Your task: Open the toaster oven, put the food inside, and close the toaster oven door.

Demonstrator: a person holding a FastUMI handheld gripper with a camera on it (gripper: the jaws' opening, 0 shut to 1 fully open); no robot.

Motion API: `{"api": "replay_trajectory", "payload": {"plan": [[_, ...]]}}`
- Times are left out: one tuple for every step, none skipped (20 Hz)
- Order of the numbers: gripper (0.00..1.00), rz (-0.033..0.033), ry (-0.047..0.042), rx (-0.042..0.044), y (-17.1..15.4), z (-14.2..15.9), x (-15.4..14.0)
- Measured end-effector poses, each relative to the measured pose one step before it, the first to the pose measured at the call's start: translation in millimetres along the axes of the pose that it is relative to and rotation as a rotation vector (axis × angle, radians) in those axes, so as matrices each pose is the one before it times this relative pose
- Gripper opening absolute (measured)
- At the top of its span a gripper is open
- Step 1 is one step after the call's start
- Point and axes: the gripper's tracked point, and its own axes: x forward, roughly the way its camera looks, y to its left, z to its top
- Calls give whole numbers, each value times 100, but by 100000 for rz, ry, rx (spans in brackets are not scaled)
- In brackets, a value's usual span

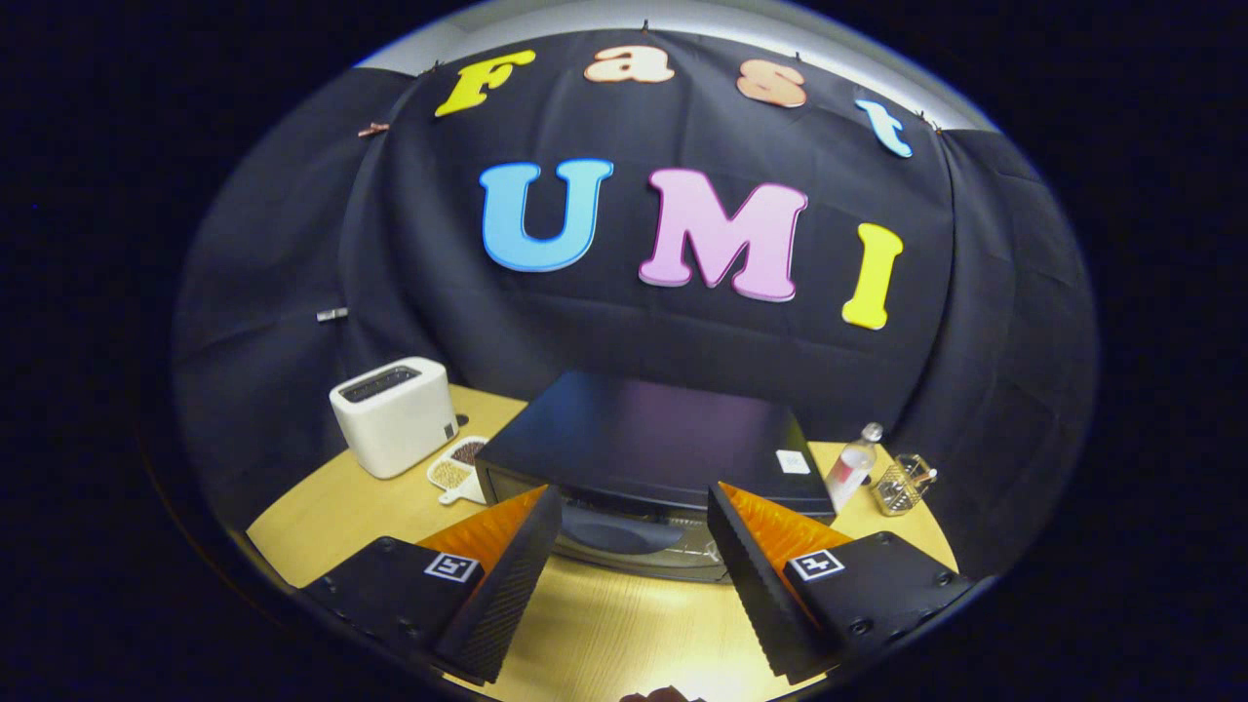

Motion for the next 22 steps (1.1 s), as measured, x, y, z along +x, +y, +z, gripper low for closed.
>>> {"api": "replay_trajectory", "payload": {"plan": [[99, -1304, -3693, -117, -1205, 1397, -1311], [99, -1783, -3536, -514, -1342, 1417, -1279], [99, -2379, -3119, -793, -1427, 1077, -1103], [99, -2849, -1888, -185, -1586, 964, -1069], [99, -2952, -1373, 470, -1524, 654, -942], [99, -2527, -208, 1312, -1319, 484, -896], [99, -2308, 185, 1928, -1342, 326, -592], [99, -2464, -288, 1620, -1453, 333, -700], [99, -2271, -399, 1362, -1349, 285, -590], [99, -2184, 11, 1164, -1364, 167, -416], [99, -1340, -123, 892, -1110, -28, -286], [99, -446, 554, 816, -442, 163, -928], [99, -86, 490, 189, -826, -208, 207], [99, 7, 412, -203, -858, -156, 287], [99, 285, 115, -304, -784, 11, 486], [99, 493, -364, -556, -797, 85, 446], [99, 746, 582, 201, -646, -81, 425], [99, 1464, 753, 1441, -437, -183, 384], [99, 1845, 389, 1719, -103, -67, 328], [99, 1383, -13, 1382, -388, -77, 486], [99, 1077, -74, 837, -561, -63, 398], [99, 1618, 487, 659, -376, -238, 466]]}}
